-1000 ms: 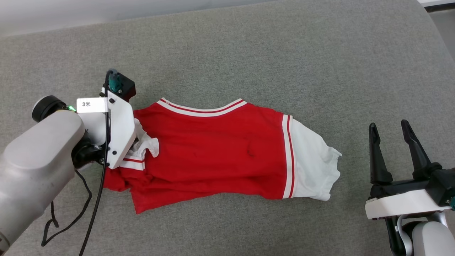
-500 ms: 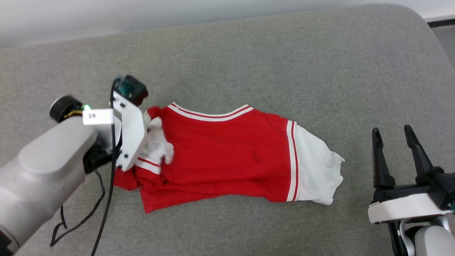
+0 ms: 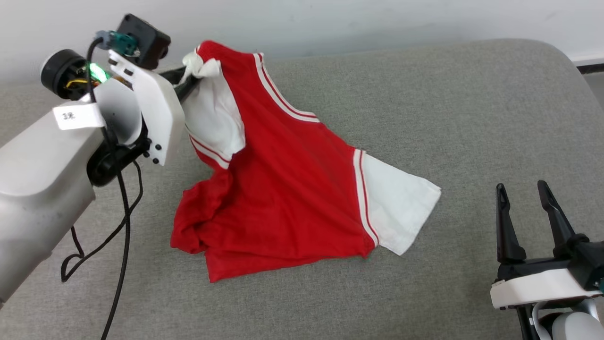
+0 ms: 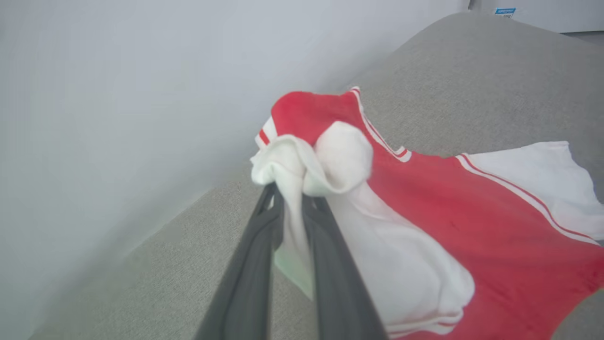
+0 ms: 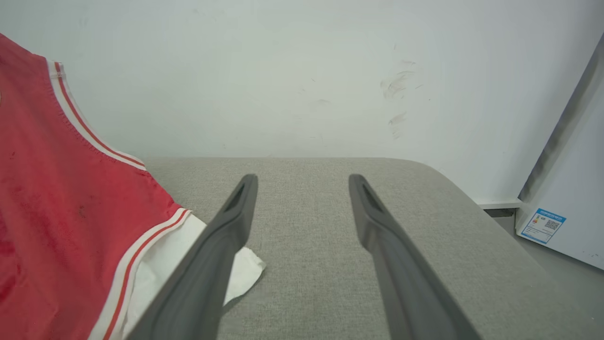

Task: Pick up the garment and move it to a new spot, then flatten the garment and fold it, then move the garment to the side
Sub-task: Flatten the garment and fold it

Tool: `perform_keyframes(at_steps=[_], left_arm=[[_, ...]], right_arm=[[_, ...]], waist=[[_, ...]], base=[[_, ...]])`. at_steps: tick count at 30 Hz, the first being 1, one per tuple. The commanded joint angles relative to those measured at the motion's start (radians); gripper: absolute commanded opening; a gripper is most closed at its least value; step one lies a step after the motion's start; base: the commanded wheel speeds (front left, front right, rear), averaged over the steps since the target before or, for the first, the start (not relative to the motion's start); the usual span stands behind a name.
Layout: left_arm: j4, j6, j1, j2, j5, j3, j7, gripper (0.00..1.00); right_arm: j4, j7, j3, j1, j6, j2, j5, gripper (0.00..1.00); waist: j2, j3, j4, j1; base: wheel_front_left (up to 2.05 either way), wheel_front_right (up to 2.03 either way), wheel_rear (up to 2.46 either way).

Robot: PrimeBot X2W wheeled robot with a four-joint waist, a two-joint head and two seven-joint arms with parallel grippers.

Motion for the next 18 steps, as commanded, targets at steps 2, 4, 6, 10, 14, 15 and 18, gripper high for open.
perform_keyframes(at_steps=[2,4,6,10,14,15,18], left_arm=[[-0.019,0.020,0.029,0.018,0.000,0.011,-0.036,0.00],[-0.044,0.038,0.061,0.036,-0.008,0.023,-0.071,0.00],[-0.073,0.065,0.091,0.066,-0.004,0.031,-0.106,0.00],[-0.144,0.123,0.187,0.134,-0.013,0.041,-0.179,0.00],[-0.223,0.188,0.304,0.204,-0.057,0.069,-0.262,0.00],[-0.240,0.205,0.336,0.219,-0.067,0.073,-0.281,0.00],[-0.290,0.258,0.434,0.252,-0.107,0.086,-0.342,0.00]], right_arm=[[-0.005,-0.002,-0.001,0.011,-0.001,0.002,-0.008,1.00],[-0.006,-0.002,-0.006,0.022,-0.001,0.002,-0.008,1.00],[-0.008,-0.002,-0.009,0.028,-0.001,0.002,-0.008,1.00],[-0.010,-0.002,-0.010,0.040,-0.001,0.002,-0.008,1.00],[-0.012,-0.002,-0.013,0.047,-0.001,0.002,-0.009,1.00],[-0.013,-0.002,-0.013,0.050,-0.001,0.002,-0.008,1.00],[-0.015,-0.002,-0.014,0.057,-0.001,0.002,-0.005,1.00]], waist=[[0.0000,-0.007,0.004,0.0000],[0.0000,-0.014,0.009,0.0000],[0.0000,-0.019,0.014,0.0000],[0.0000,-0.026,0.025,0.0000],[0.0000,-0.032,0.035,0.0000],[0.0000,-0.033,0.037,0.0000],[0.0000,-0.033,0.046,0.0000]], base=[[0.00,0.00,0.00],[0.00,0.00,0.00],[0.00,0.00,0.00],[0.00,0.00,0.00],[0.00,0.00,0.00],[0.00,0.00,0.00],[0.00,0.00,0.00]])
